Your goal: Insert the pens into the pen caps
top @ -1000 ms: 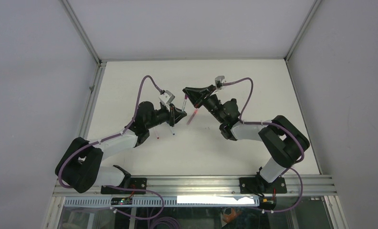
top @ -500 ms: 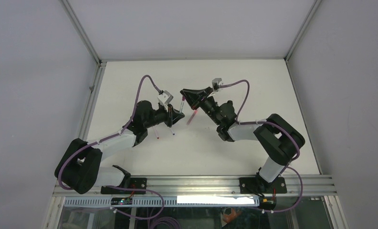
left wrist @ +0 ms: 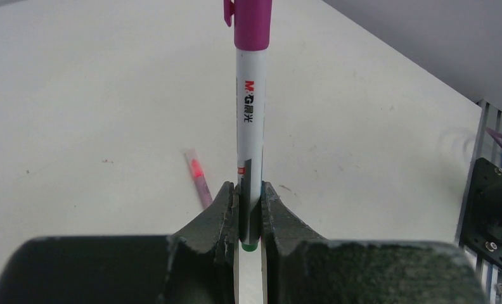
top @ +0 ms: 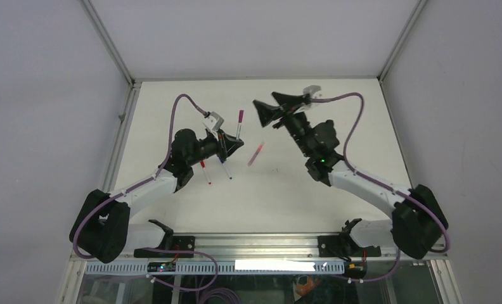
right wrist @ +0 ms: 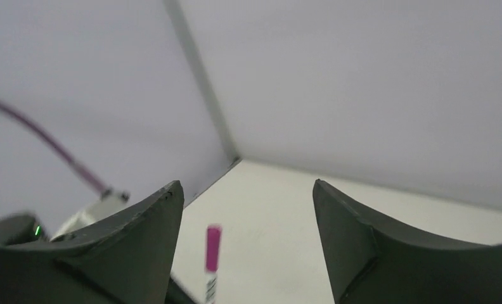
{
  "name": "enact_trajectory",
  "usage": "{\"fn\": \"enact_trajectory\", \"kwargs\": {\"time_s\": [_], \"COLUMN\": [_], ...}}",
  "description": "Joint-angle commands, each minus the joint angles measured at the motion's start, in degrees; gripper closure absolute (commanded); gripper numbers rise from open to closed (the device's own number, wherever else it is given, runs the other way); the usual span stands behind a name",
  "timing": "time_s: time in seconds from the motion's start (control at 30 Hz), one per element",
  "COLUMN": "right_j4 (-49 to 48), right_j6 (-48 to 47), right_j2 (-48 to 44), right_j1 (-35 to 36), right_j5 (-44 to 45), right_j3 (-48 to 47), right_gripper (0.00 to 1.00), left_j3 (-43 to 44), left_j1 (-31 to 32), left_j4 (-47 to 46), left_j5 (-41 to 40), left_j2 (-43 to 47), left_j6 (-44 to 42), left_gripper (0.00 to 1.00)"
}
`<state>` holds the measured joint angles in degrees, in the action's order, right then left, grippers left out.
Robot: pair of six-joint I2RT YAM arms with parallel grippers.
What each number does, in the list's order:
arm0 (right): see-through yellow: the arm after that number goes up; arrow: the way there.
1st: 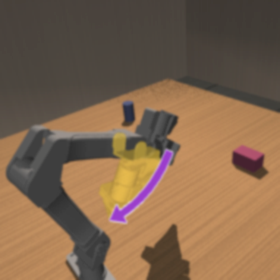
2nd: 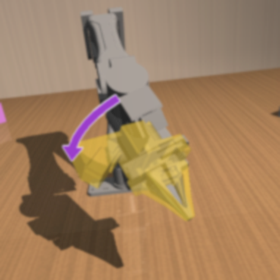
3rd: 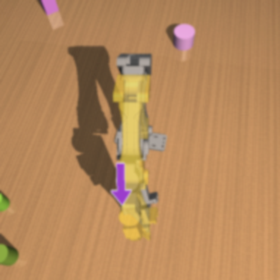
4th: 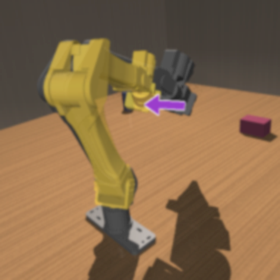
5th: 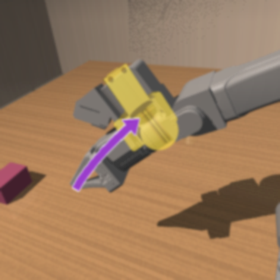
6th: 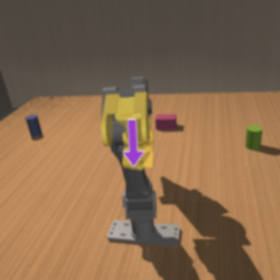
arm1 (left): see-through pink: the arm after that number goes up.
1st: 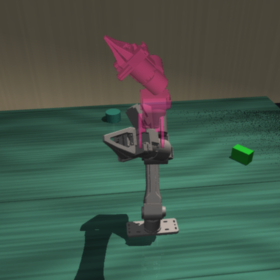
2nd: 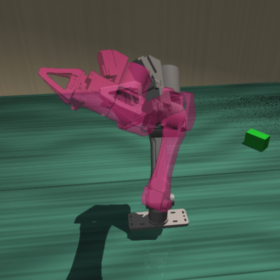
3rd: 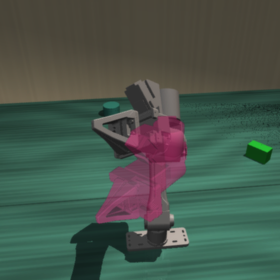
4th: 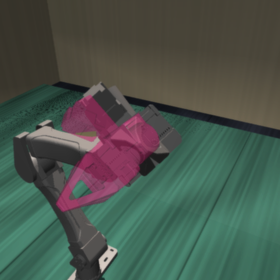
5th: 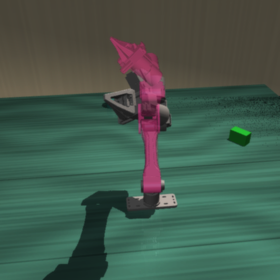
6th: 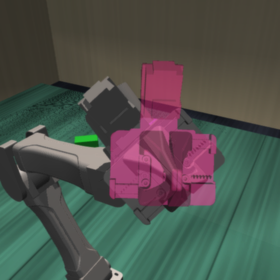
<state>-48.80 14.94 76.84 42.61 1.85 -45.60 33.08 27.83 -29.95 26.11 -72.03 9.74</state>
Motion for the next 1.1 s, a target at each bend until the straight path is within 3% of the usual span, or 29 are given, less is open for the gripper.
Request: {"fn": "enact_trajectory", "kwargs": {"time_s": [0.0, 0.07, 0.2, 0.33, 0.6, 0.87, 1.0, 1.07], "right_j4": [-1.19, 0.6, 14.26, 22.95, 40.99, 48.27, 48.31, 48.29], "right_j6": [-8.2, -8.79, -4.52, 1.63, 4.63, 2.2, 0.79, 0.7], "right_j2": [-13.9, -17.94, -25.57, -29.85, -29.36, -29.1, -30.05, -30.09], "right_j1": [-4.78, -5.31, -5.38, -5.35, -5.27, -5.35, -5.34, -5.36], "right_j5": [19.1, 22.02, 25.29, 27.03, 27.9, 29.27, 29.61, 29.78], "right_j3": [1.56, 4.7, 10.62, 16.7, 15.97, 14.23, 13.81, 13.58], "right_gripper": [0.21, 0.2, 0.2, 0.2, 0.22, 0.16, 0.15, 0.14], "left_j3": [-2.4, -1.31, 7.12, 18.15, 33.38, 37.55, 38.0, 38.11], "left_j1": [-0.33, -0.33, -0.33, 0.52, 4.92, 6.44, 6.99, 7.22], "left_j4": [5.03, 10.76, 26.35, 40.03, 58.08, 61.75, 62.73, 63.09], "left_j5": [-3.24, -5.92, -8.47, -9.75, -19.76, -24.3, -25.83, -27.79], "left_j2": [0.15, 0.15, -4.46, -14.08, -28.32, -34.36, -34.71, -34.33], "left_j6": [3.19, 4.6, 6.06, 7.82, 8.02, 9.27, 9.3, 8.85], "left_gripper": [1.0, 1.0, 1.0, 1.0, 1.0, 0.98, 0.78, 0.74]}}
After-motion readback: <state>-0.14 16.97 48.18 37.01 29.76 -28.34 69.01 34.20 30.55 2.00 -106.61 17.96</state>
